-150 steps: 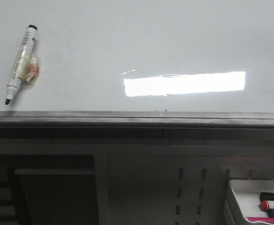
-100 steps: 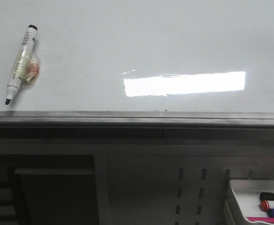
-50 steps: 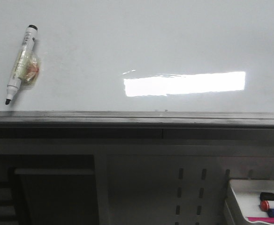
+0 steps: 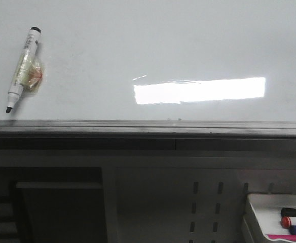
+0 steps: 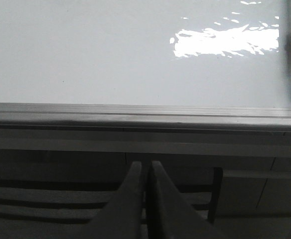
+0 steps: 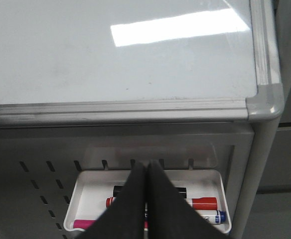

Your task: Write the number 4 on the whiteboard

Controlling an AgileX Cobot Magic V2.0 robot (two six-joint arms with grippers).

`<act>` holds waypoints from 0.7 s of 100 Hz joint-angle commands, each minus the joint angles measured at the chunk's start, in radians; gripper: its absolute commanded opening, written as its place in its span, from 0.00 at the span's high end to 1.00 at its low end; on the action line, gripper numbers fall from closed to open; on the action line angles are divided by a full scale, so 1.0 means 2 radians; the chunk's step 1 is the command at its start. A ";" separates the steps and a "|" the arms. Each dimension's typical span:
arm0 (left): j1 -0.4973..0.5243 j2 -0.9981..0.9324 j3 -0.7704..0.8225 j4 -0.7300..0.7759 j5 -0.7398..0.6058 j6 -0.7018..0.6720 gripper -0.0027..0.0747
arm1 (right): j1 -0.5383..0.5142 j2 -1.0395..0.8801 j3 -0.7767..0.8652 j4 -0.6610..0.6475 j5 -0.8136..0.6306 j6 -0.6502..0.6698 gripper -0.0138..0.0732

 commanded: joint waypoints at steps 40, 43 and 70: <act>0.001 -0.012 0.017 -0.050 -0.089 -0.002 0.99 | -0.003 -0.008 0.010 0.022 -0.057 -0.002 0.92; 0.001 -0.012 0.016 -0.050 -0.091 -0.002 0.99 | -0.003 -0.008 0.010 0.022 -0.072 -0.002 0.92; 0.001 0.047 -0.045 -0.049 -0.056 -0.001 0.99 | -0.002 0.005 -0.015 0.025 -0.086 -0.003 0.92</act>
